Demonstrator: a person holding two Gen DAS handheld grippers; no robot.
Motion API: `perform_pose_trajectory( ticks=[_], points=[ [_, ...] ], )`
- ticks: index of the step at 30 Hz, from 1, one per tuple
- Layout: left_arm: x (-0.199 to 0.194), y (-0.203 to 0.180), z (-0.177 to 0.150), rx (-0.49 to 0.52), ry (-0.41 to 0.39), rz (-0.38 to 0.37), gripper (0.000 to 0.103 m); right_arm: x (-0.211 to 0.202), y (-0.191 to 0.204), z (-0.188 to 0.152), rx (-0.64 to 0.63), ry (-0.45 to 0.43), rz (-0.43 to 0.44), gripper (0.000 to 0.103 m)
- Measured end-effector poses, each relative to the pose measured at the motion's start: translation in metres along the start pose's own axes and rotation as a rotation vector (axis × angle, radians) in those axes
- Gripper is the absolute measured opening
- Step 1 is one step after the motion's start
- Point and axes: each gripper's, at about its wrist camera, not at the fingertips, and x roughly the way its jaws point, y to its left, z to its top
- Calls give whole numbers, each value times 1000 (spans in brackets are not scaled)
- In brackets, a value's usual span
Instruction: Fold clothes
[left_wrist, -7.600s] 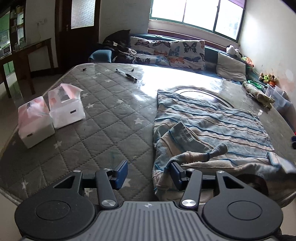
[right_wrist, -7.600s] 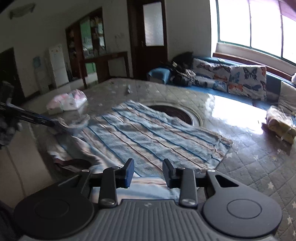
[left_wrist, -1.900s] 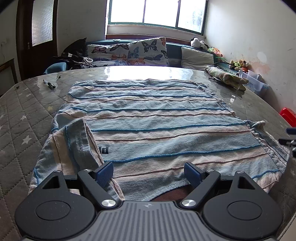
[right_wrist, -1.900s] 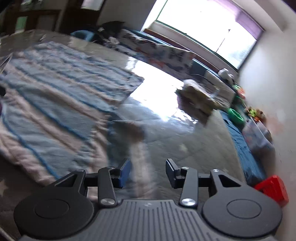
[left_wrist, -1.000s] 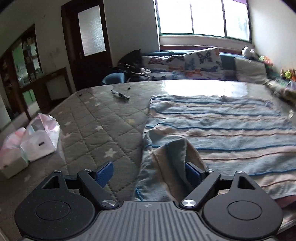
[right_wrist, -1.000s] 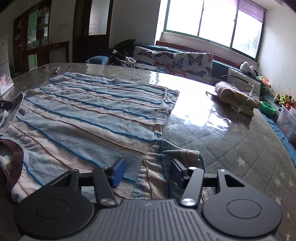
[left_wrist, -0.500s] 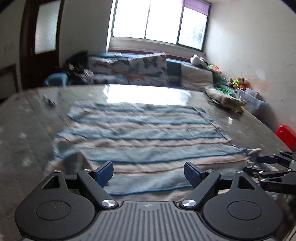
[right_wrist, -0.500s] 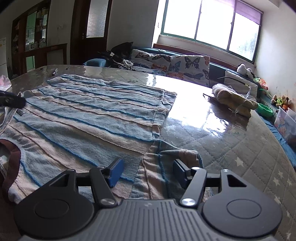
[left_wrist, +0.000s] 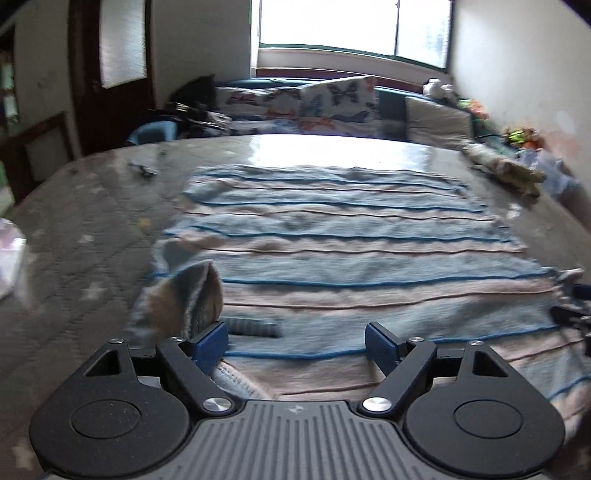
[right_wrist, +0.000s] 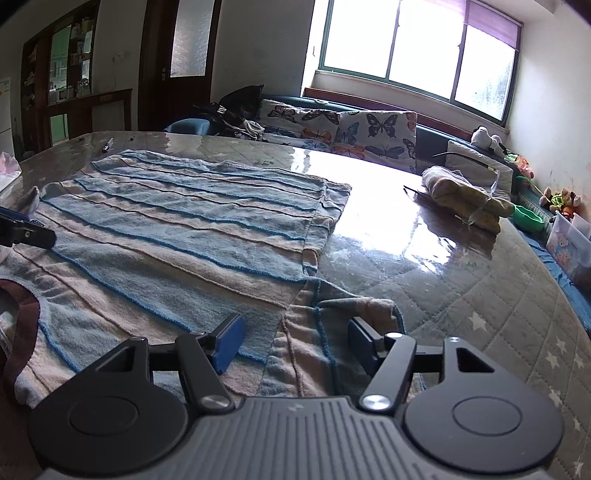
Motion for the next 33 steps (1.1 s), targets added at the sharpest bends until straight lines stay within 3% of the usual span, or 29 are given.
perform_pose_trajectory(
  ticks=[4, 11, 20, 24, 28, 33],
  points=[
    [-3, 9, -4, 20, -16, 119, 79, 0, 1, 0, 0, 0, -2, 65],
    [-12, 35, -9, 18, -32, 229, 79, 0, 1, 0, 0, 1, -4, 66],
    [-11, 99, -15, 53, -29, 425, 83, 2, -1, 0, 4, 4, 9, 70],
    [-16, 107, -9, 62, -59, 427, 83, 3, -1, 1, 5, 5, 14, 75],
    [-26, 115, -7, 4, -89, 349, 83, 5, 3, 3, -23, 12, -1, 75],
    [-17, 148, -7, -164, -12, 413, 83, 8, -4, 4, 2, 21, 11, 79]
  ],
)
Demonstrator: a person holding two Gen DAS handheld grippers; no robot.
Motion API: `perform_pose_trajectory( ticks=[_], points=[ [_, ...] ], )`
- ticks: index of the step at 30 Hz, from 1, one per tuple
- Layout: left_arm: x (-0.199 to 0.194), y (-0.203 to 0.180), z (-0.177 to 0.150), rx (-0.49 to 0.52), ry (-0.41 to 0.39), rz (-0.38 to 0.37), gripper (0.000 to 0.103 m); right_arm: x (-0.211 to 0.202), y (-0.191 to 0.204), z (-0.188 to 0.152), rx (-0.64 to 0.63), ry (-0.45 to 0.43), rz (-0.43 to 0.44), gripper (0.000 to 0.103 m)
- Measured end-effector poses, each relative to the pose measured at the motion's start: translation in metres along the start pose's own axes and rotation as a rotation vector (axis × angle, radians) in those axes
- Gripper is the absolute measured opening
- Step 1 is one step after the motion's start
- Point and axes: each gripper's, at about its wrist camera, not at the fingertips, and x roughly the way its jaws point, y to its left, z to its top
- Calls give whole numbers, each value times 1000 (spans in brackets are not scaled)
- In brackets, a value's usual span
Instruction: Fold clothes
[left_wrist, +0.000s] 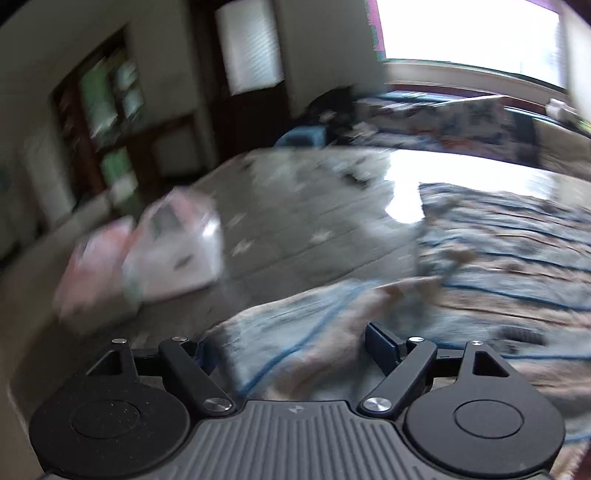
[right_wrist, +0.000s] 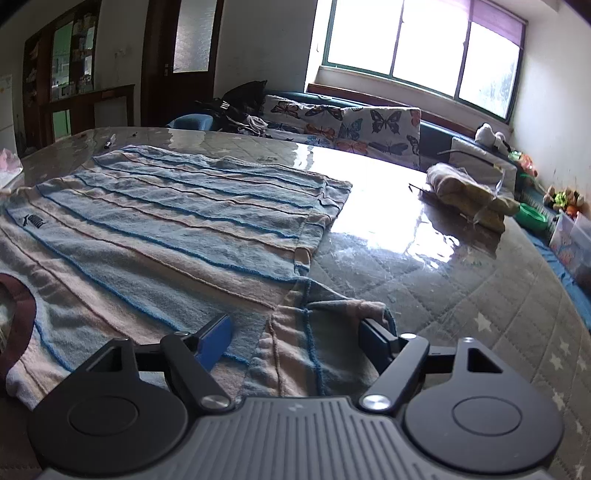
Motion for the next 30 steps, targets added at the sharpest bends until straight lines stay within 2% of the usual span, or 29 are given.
perform_pose_trajectory(
  ticks=[1, 5, 8, 11, 15, 19, 23, 25, 27, 30],
  points=[
    [5, 4, -1, -15, 20, 27, 83, 0, 0, 0, 2, 5, -5, 80],
    [2, 11, -8, -10, 29, 35, 82, 0, -1, 3, -32, 17, -43, 80],
    [-9, 5, -15, 59, 20, -4, 82, -1, -4, 4, -58, 28, -66, 80],
    [-17, -2, -18, 87, 41, -77, 81, -2, -9, 5, -69, 43, -76, 80],
    [-26, -6, -13, 126, -2, -97, 79, -8, -9, 4, -116, 59, -108, 80],
    [-26, -12, 8, 74, -31, -195, 60, -10, -9, 7, -122, 74, -121, 80],
    [-15, -38, 22, 100, -44, -306, 42, -11, 0, 9, -129, 63, -135, 76],
    [-6, -51, 26, 108, -34, -335, 38, -15, 4, 10, -121, 45, -105, 76],
    [4, -58, 29, 108, -14, -353, 38, -19, 10, 11, -118, 25, -62, 76],
    [21, -61, 30, 113, 3, -325, 39, -22, 15, 11, -119, 9, -14, 76]
  ],
)
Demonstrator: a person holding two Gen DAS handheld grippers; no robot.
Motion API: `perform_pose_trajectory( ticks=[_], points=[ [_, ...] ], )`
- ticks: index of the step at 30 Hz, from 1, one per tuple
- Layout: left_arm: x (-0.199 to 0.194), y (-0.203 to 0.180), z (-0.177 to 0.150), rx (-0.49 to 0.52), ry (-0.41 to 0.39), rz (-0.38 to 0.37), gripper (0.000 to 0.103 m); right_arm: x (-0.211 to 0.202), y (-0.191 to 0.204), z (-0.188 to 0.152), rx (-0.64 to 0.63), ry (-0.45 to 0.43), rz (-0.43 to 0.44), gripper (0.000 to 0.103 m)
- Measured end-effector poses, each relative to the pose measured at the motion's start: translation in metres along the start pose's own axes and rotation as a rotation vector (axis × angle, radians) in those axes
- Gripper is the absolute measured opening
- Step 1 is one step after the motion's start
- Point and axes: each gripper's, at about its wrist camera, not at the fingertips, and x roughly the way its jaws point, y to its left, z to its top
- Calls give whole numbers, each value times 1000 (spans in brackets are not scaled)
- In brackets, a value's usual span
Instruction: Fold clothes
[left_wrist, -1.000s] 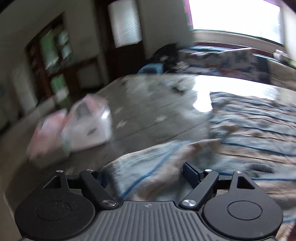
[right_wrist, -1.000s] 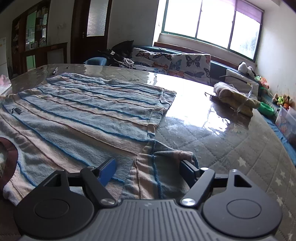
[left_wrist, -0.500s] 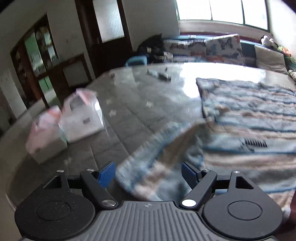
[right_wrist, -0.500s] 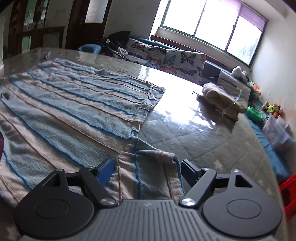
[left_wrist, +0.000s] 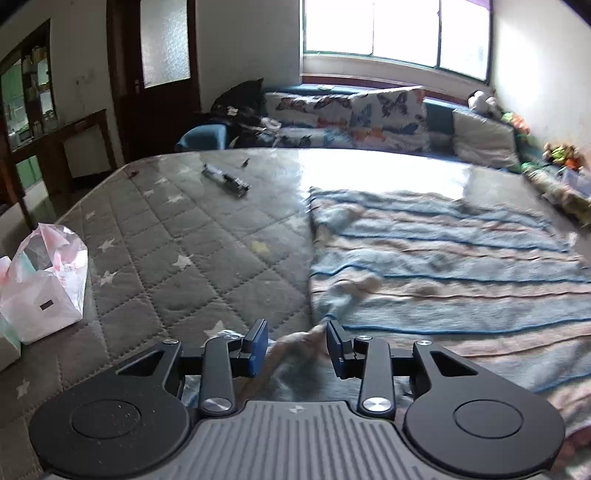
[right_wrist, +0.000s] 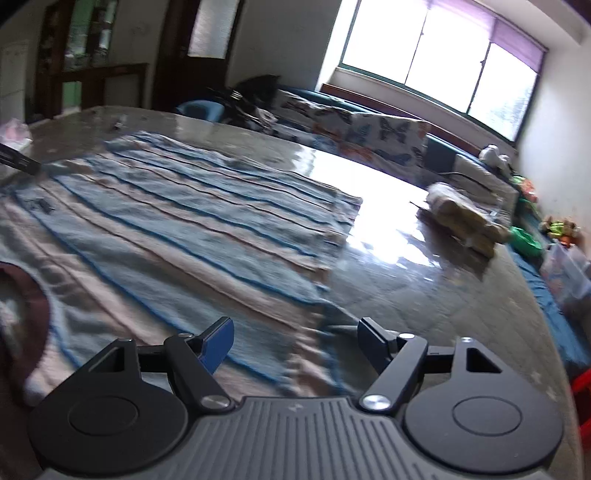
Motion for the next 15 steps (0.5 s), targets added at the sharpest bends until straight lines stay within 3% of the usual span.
perform_pose_trajectory(
  ticks=[3, 9, 15],
  points=[
    [10, 5, -3, -7, 7, 15, 44, 3, -1, -2, 34, 8, 53, 76],
    [-2, 12, -9, -12, -7, 29, 50, 5, -10, -9, 94, 30, 69, 76],
    [-33, -1, -24, 47, -47, -2, 52, -18, 7, -9, 27, -8, 124, 76]
  ],
)
